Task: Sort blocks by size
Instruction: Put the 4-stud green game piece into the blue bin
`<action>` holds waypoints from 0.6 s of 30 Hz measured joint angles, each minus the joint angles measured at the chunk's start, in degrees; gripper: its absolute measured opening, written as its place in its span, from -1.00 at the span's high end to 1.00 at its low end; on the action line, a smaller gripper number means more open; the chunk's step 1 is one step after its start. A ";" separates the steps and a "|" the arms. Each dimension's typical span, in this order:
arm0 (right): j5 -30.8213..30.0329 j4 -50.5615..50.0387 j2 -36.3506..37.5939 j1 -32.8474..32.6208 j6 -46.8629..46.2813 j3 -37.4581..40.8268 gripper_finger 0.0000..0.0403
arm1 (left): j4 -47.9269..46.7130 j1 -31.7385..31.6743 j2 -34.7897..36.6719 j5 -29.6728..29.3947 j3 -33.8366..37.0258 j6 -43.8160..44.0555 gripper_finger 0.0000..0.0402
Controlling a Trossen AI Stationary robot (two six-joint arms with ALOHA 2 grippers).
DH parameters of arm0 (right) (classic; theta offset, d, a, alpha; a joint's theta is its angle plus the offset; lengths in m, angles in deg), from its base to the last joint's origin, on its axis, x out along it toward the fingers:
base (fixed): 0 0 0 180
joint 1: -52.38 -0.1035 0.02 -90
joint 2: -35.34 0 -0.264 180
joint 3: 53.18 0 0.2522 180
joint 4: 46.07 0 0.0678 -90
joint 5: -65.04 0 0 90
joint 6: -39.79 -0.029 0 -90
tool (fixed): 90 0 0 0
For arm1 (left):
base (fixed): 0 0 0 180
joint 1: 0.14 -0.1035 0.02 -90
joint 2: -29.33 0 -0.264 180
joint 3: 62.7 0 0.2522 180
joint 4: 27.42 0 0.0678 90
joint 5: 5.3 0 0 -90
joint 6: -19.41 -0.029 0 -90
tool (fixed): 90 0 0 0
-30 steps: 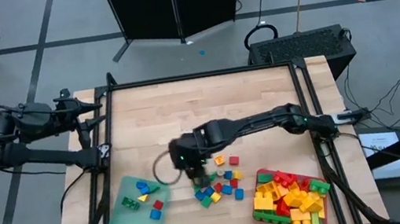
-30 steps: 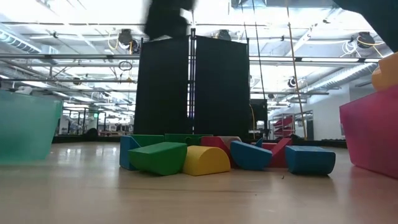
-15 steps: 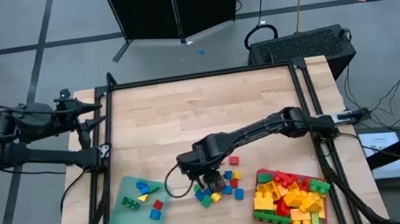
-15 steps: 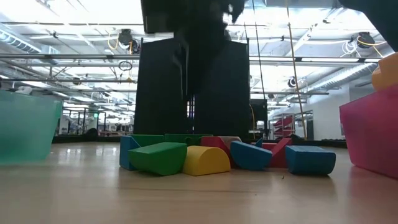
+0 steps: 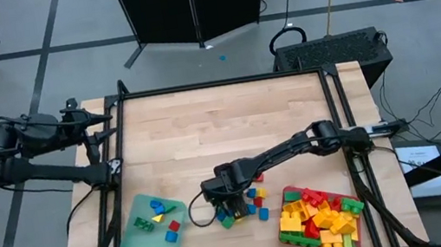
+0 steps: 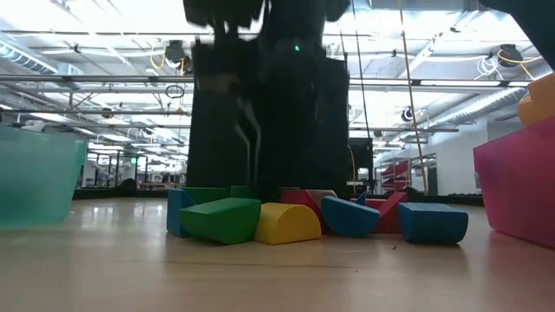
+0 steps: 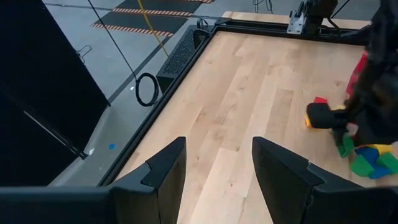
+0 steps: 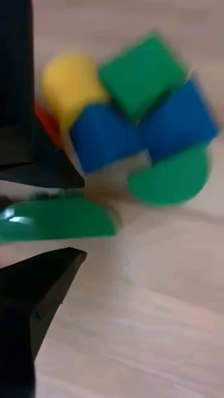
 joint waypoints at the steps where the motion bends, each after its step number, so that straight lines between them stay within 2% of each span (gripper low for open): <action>1: 0.07 1.07 -0.01 0.35 -0.20 1.21 0.19 | -0.01 0.01 0.00 0.00 0.00 0.00 0.07; 9: -0.06 7.41 0.42 1.75 -3.05 7.18 0.23 | 0.02 0.00 0.00 -0.20 0.00 0.11 0.07; 11: -0.60 7.67 0.42 1.75 -3.03 7.25 0.35 | 0.03 0.01 0.00 -0.22 0.00 0.11 0.07; 14: -1.69 7.95 0.42 1.75 -2.88 7.25 0.63 | 0.03 0.00 0.00 -0.22 0.00 0.11 0.07; 18: -2.00 7.98 0.34 1.86 -3.86 7.15 0.64 | 0.03 0.00 0.00 -0.22 0.00 0.11 0.07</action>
